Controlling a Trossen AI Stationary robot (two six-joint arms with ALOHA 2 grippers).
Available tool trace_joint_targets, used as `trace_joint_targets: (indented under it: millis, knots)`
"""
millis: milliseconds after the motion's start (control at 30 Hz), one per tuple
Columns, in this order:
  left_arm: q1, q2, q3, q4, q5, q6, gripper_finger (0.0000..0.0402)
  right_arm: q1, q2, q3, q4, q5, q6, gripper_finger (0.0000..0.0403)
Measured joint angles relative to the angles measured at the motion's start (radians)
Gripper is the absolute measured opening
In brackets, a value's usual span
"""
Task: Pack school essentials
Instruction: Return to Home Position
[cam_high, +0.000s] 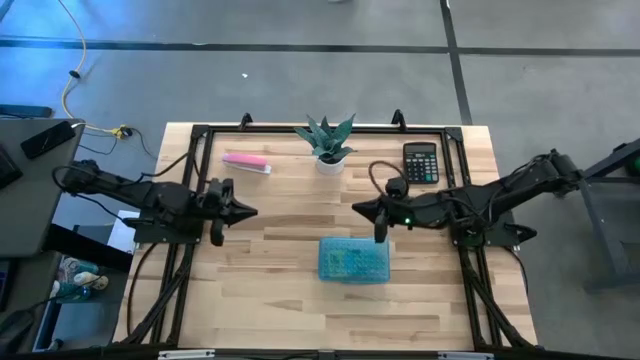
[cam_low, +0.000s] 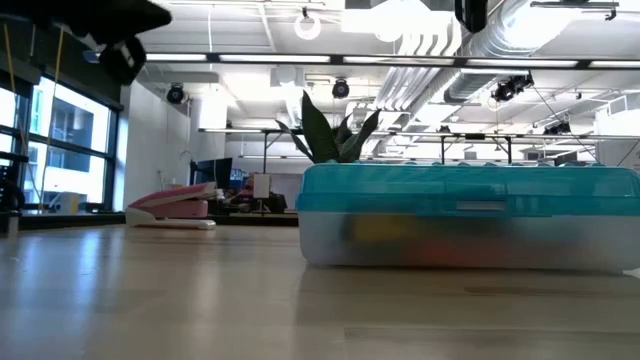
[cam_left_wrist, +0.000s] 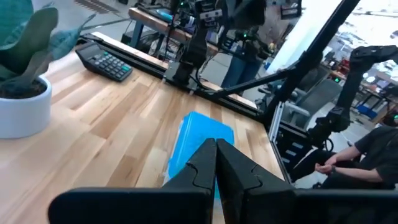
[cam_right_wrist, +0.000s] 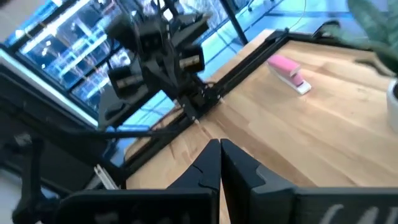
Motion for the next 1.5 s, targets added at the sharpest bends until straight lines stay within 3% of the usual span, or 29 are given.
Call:
trace_joint_targets:
  millis: [300, 600, 833, 1033, 1267, 1500]
  knots:
    - [0.006, -0.248, -0.133, 0.004, -0.001, 0.045, 0.0000, -0.067, -0.145, 0.000, 0.001, 0.001, -0.098, 0.0000]
    - [0.024, -0.395, -0.255, 0.056, -0.024, -0.039, 0.0000, -0.109, -0.464, 0.000, -0.098, 0.079, -0.356, 0.0000]
    - [0.024, -0.439, -0.353, 0.124, -0.118, -0.064, 0.0000, -0.111, -0.683, 0.000, -0.353, 0.121, -0.404, 0.0000]
    - [0.024, -0.420, -0.364, 0.121, -0.128, -0.087, 0.0000, -0.111, -0.702, -0.002, -0.591, 0.175, -0.305, 0.0000]
    - [0.024, -0.420, -0.364, 0.122, -0.132, -0.001, 0.0000, -0.111, -0.745, -0.178, -0.495, 0.111, -0.315, 0.0000]
    - [0.024, -0.420, -0.364, 0.120, -0.132, 0.127, 0.0000, -0.111, -0.898, -0.438, -0.308, -0.009, -0.313, 0.0000]
